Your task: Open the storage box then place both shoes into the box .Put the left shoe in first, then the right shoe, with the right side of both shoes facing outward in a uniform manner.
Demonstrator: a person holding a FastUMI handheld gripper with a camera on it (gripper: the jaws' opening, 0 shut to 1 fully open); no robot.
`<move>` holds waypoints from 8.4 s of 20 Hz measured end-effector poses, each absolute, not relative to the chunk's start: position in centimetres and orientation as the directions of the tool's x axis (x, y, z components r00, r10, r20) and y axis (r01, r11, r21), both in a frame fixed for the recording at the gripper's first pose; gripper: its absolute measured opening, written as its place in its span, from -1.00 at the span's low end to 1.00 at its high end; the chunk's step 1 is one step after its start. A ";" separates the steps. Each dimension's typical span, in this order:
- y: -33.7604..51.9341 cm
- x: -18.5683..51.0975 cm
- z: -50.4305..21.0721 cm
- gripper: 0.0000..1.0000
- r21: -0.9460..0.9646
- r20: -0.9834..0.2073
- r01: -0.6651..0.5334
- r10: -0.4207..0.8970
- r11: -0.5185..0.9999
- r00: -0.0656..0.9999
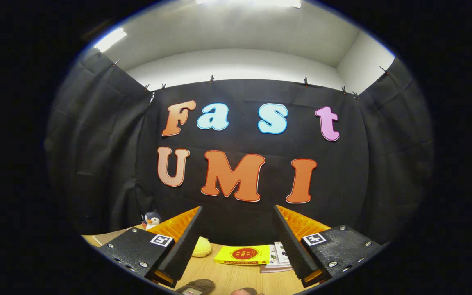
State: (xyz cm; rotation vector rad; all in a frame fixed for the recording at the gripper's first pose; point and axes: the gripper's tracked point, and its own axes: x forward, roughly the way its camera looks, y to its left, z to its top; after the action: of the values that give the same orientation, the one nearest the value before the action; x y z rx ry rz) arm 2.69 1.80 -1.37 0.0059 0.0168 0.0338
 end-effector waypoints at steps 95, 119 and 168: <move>30.7 -1.0 -22.2 0.95 0.492 -0.474 -0.376 0.604 0.785 0.641; 14.0 -8.1 -48.9 0.25 0.225 -0.922 -0.029 0.223 0.974 0.317; 49.4 -2.1 -40.8 -0.59 0.308 -0.946 -0.002 0.306 0.951 0.104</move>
State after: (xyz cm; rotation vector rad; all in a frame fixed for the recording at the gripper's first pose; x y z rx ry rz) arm -2.14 49.37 -40.77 0.2527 1.4534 0.2310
